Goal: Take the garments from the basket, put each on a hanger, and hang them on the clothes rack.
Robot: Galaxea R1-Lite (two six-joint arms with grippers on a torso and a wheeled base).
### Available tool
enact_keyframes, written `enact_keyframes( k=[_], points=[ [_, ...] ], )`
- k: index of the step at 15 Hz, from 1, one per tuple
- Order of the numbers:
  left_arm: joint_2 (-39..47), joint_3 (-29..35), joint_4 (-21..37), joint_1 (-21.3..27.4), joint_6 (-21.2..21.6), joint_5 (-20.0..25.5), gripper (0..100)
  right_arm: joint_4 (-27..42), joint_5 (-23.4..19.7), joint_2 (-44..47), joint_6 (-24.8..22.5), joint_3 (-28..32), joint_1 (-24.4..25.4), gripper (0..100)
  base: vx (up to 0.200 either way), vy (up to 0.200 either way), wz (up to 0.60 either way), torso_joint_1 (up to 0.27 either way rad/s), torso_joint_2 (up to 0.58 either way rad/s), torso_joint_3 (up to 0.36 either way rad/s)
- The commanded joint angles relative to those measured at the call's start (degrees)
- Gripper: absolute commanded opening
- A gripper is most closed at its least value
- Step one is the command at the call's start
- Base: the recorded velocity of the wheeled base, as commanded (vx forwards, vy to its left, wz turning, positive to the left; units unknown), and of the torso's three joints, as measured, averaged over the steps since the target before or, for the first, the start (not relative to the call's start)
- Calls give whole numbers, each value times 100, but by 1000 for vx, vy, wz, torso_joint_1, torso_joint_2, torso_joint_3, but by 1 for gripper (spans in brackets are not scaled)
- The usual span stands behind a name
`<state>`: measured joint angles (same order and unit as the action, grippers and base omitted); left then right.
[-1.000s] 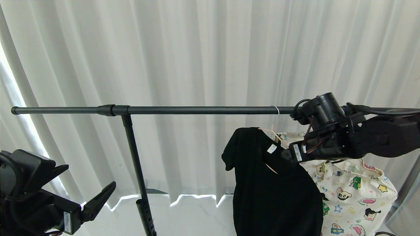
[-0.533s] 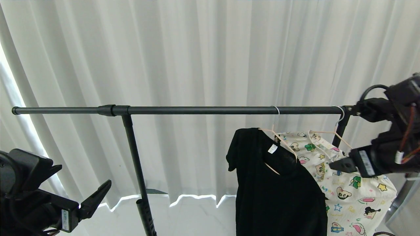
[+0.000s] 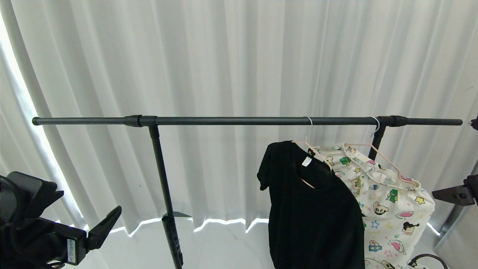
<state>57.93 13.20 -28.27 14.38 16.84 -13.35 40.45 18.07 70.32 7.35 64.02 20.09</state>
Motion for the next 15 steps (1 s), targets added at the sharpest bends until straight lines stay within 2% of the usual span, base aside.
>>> enact_keyframes(
  k=[1, 11, 15],
  points=[
    [-133, -99, -3, -76, 4, -1, 100, 7, 4, -27, 3, -13, -31, 100, -200, 0, 0, -7, -7, 2],
    [-273, -230, -3, -208, 13, -1, 100, 7, 13, -255, -6, -206, -207, 100, -200, 0, 0, 4, 2, 6],
    [-291, -292, -3, -252, -5, -1, 100, -2, 13, -475, -6, -408, -207, 100, 0, 0, 0, 0, 0, 0]
  ],
)
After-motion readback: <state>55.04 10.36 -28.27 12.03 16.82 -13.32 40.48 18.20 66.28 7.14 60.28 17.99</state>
